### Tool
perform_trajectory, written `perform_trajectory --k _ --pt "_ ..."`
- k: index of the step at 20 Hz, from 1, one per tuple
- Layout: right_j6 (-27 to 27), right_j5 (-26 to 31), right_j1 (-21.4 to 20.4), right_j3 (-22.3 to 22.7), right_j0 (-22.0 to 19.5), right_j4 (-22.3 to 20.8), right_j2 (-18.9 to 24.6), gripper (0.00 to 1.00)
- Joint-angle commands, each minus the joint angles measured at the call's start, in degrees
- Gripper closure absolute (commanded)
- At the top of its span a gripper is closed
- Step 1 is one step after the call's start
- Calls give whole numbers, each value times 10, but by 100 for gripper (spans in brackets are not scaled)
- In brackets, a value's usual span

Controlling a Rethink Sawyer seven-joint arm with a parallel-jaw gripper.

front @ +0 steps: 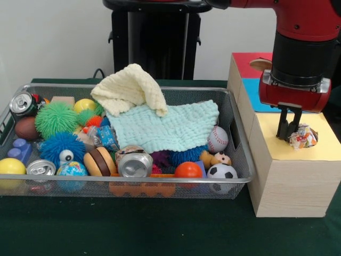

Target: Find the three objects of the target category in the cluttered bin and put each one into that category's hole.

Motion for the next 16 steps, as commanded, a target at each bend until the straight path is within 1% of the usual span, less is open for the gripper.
perform_trajectory --k 1,2,4,5,9,13,16 --pt "48 -208 140 62 -6 -87 4 100" --pt "52 -220 144 62 -2 -93 -2 100" --pt "64 -223 154 58 4 -90 -5 100" --pt "84 -234 162 56 12 -85 -12 100" --pt "133 -288 178 67 21 -51 -7 100" --pt "175 -305 190 67 43 -19 -19 100" --pt "194 -304 195 69 53 5 -24 100"
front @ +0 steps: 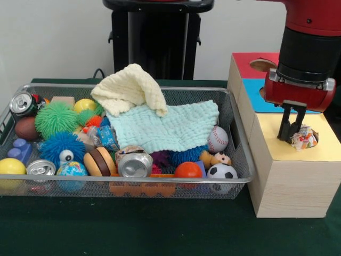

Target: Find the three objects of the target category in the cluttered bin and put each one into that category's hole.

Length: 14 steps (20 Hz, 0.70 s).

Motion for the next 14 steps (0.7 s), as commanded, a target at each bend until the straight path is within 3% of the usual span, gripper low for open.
perform_trajectory --k 1,8,14 --pt "199 -251 195 65 6 20 28 100" --pt "180 -252 197 74 6 46 31 100" --pt "166 -205 185 72 22 55 7 100"
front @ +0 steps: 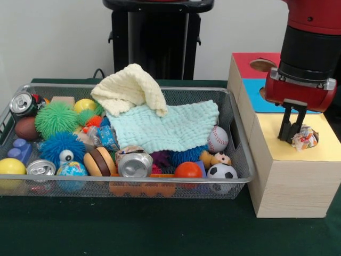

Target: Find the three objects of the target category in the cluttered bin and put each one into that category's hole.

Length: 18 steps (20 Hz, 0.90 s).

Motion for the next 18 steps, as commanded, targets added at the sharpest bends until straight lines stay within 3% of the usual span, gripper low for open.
perform_trajectory --k 1,8,18 --pt "164 -177 175 65 -1 15 44 100" --pt "213 -165 174 76 23 73 29 100" --pt "218 -222 159 129 -10 145 95 100"
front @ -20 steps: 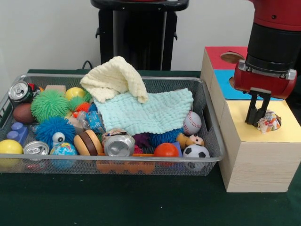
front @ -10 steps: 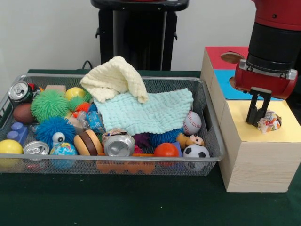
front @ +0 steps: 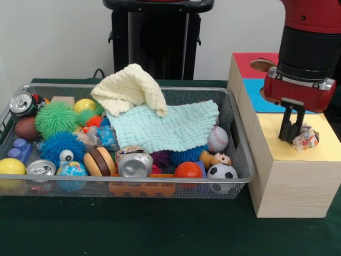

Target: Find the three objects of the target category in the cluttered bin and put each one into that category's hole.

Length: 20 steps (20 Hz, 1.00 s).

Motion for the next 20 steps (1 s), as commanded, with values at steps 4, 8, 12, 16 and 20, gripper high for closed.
perform_trajectory --k 4,8,12,16,20 --pt "180 -185 161 91 -6 65 106 100" --pt "182 -140 154 76 37 65 42 100" --pt "177 -94 138 68 75 53 -23 100" --pt "159 -45 103 79 92 47 -60 100" --pt "131 6 53 99 90 44 -71 100"
